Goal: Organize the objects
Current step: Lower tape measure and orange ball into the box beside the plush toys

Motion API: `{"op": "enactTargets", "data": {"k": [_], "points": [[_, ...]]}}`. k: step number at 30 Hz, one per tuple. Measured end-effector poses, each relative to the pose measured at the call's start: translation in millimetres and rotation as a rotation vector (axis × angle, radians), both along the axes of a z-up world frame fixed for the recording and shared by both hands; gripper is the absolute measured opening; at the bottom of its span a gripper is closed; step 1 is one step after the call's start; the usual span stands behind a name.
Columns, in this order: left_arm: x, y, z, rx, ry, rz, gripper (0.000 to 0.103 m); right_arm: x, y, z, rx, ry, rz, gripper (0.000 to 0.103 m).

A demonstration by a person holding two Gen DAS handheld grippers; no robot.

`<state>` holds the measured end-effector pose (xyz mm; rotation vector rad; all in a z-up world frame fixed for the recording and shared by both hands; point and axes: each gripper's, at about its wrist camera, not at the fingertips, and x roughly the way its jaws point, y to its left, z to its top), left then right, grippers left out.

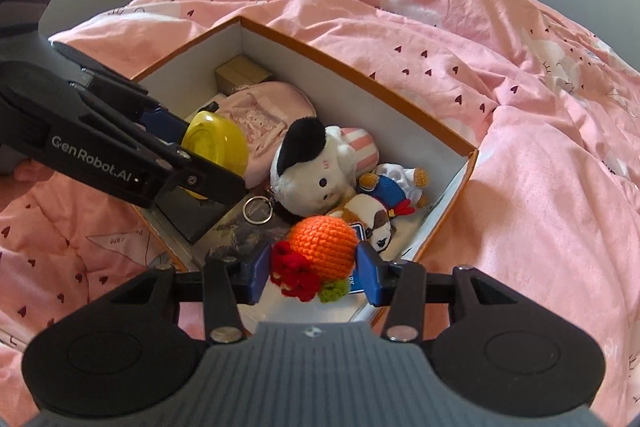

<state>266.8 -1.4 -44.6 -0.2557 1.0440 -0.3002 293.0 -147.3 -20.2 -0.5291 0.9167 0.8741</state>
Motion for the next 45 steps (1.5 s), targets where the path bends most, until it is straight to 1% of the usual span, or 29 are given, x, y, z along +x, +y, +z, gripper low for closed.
{"op": "enactTargets", "data": {"k": [3, 5, 8, 12, 15, 19, 22, 25, 27, 29, 31, 34, 36, 39, 45], "points": [[7.5, -5.6, -9.8, -0.010, 0.055, -0.038, 0.059, 11.8, 6.8, -9.6, -0.053, 0.076, 0.036, 0.048], [12.2, -8.7, -17.3, -0.013, 0.087, -0.057, 0.059, 16.5, 12.8, -16.3, -0.098, 0.118, 0.083, 0.048], [20.2, -12.4, -29.3, -0.031, 0.141, -0.080, 0.059, 20.8, 21.6, -25.9, -0.170, 0.141, 0.148, 0.048], [30.5, -16.8, -42.1, -0.035, 0.205, -0.101, 0.059, 32.8, 30.5, -39.5, -0.251, 0.177, 0.161, 0.048], [36.8, -19.2, -50.3, -0.047, 0.252, -0.113, 0.059, 36.6, 35.4, -43.3, -0.272, 0.208, 0.190, 0.048], [42.9, -24.2, -58.9, -0.037, 0.307, -0.125, 0.059, 36.2, 40.8, -47.9, -0.314, 0.220, 0.233, 0.049], [49.1, -26.2, -64.8, -0.052, 0.345, -0.130, 0.059, 39.2, 42.1, -48.6, -0.323, 0.240, 0.239, 0.049], [53.0, -29.2, -66.9, -0.049, 0.362, -0.137, 0.059, 38.7, 41.5, -47.8, -0.330, 0.233, 0.252, 0.051], [55.6, -31.8, -68.1, -0.053, 0.381, -0.147, 0.059, 37.5, 40.1, -44.9, -0.321, 0.231, 0.260, 0.054], [58.8, -33.5, -70.1, -0.062, 0.406, -0.154, 0.059, 35.2, 38.9, -44.0, -0.337, 0.209, 0.268, 0.054], [61.3, -36.0, -71.4, -0.051, 0.422, -0.158, 0.059, 32.6, 37.1, -43.6, -0.353, 0.181, 0.276, 0.055], [63.5, -37.3, -72.1, -0.024, 0.427, -0.149, 0.059, 30.3, 34.3, -43.7, -0.351, 0.170, 0.289, 0.054], [64.2, -36.5, -72.1, -0.031, 0.438, -0.145, 0.059, 31.6, 33.5, -41.6, -0.333, 0.191, 0.276, 0.055], [63.6, -34.6, -73.7, -0.049, 0.454, -0.140, 0.059, 31.4, 32.7, -40.8, -0.329, 0.188, 0.275, 0.056], [56.5, -26.5, -69.1, -0.061, 0.433, -0.119, 0.060, 29.0, 30.8, -39.6, -0.324, 0.183, 0.274, 0.058]]}}
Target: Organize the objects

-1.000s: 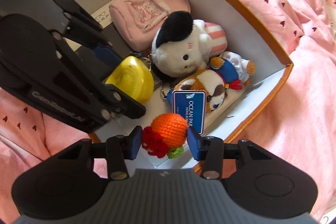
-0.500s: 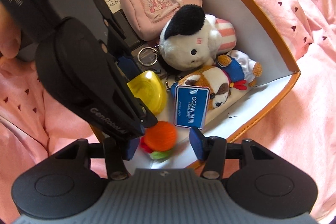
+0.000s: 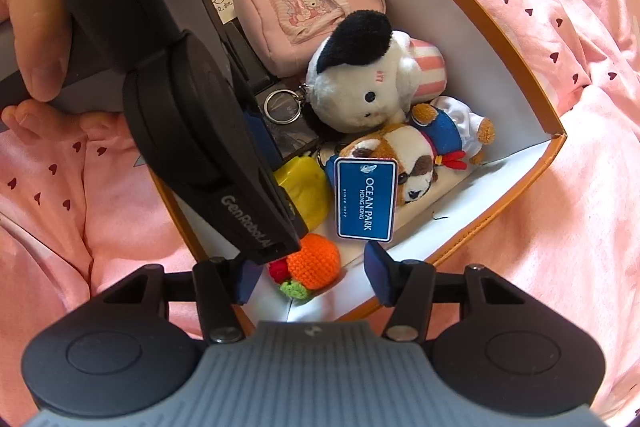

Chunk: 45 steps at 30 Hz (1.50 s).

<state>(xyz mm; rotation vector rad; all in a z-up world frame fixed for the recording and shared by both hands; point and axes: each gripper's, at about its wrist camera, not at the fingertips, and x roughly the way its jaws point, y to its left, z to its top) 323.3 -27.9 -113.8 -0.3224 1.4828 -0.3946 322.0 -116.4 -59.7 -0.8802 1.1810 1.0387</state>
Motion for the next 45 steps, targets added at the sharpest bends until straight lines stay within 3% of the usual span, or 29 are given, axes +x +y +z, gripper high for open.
{"op": "enactTargets", "data": {"k": [3, 10, 16, 24, 27, 29, 33, 37, 45], "points": [[-6.9, 2.2, 9.9, 0.003, -0.042, -0.001, 0.061, -1.3, -0.4, 1.1, 0.003, -0.008, -0.007, 0.058], [-26.9, 7.0, 39.9, 0.089, -0.171, 0.009, 0.061, -3.6, -6.4, 11.7, 0.024, -0.024, -0.047, 0.058], [-44.1, -2.1, 60.6, 0.137, -0.272, 0.042, 0.063, -15.4, -12.9, 30.0, 0.088, -0.057, -0.103, 0.067], [-85.6, 1.9, 99.8, 0.194, -0.507, 0.163, 0.073, -42.2, -20.3, 52.4, 0.236, -0.075, -0.209, 0.073], [-105.9, 9.1, 112.0, 0.226, -0.608, 0.220, 0.078, -52.4, -22.9, 59.1, 0.291, -0.112, -0.248, 0.075], [-119.9, 12.0, 118.0, 0.272, -0.685, 0.258, 0.084, -59.2, -27.5, 69.5, 0.347, -0.145, -0.299, 0.085], [-142.9, 17.7, 121.8, 0.359, -0.795, 0.336, 0.089, -75.1, -36.4, 83.3, 0.483, -0.257, -0.433, 0.089], [-153.2, 18.7, 116.0, 0.444, -0.816, 0.381, 0.093, -91.0, -48.6, 81.4, 0.563, -0.317, -0.581, 0.092], [-174.3, 25.3, 98.4, 0.481, -0.824, 0.432, 0.093, -125.2, -61.3, 63.2, 0.655, -0.413, -0.751, 0.094]]}}
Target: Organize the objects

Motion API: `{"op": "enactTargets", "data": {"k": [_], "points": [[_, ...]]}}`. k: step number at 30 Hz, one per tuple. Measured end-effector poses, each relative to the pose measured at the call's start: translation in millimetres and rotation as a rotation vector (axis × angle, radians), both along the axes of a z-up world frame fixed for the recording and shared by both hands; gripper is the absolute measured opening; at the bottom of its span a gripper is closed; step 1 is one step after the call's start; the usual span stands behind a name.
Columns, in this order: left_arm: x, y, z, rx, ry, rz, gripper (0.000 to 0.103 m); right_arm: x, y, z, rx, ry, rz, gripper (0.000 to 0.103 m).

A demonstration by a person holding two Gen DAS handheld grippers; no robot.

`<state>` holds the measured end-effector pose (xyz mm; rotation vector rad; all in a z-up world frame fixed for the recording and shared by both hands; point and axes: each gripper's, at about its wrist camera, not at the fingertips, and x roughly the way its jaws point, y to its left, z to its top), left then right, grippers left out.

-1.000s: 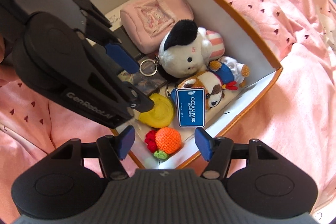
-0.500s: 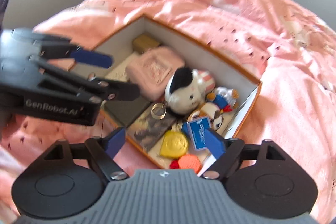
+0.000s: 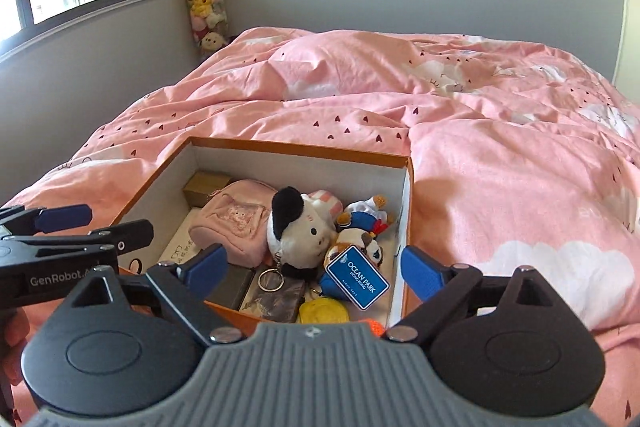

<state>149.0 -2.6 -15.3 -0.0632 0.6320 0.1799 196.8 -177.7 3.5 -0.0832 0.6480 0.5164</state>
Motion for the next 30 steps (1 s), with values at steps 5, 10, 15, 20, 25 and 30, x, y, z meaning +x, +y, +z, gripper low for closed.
{"op": "enactTargets", "data": {"k": [5, 10, 15, 20, 25, 30], "points": [[-12.3, 4.0, -9.9, -0.013, -0.002, 0.038, 0.094, -11.8, 3.9, -10.8, -0.008, -0.058, -0.058, 0.096], [-17.3, 2.6, -12.1, -0.006, -0.007, 0.043, 0.094, -19.9, 8.6, -21.8, -0.015, -0.056, -0.048, 0.096], [-20.1, -0.8, -12.9, 0.016, -0.005, 0.043, 0.094, -26.4, 13.5, -31.1, -0.064, -0.099, -0.041, 0.096], [-21.3, -0.9, -13.8, 0.011, 0.001, 0.036, 0.094, -27.8, 12.9, -34.3, -0.055, -0.078, -0.031, 0.096], [-21.8, -1.4, -14.1, 0.011, 0.005, 0.033, 0.094, -28.3, 12.3, -33.6, -0.050, -0.076, -0.030, 0.096], [-22.0, -1.5, -14.0, 0.011, 0.007, 0.036, 0.094, -29.8, 12.1, -34.0, -0.045, -0.073, -0.027, 0.096]]}}
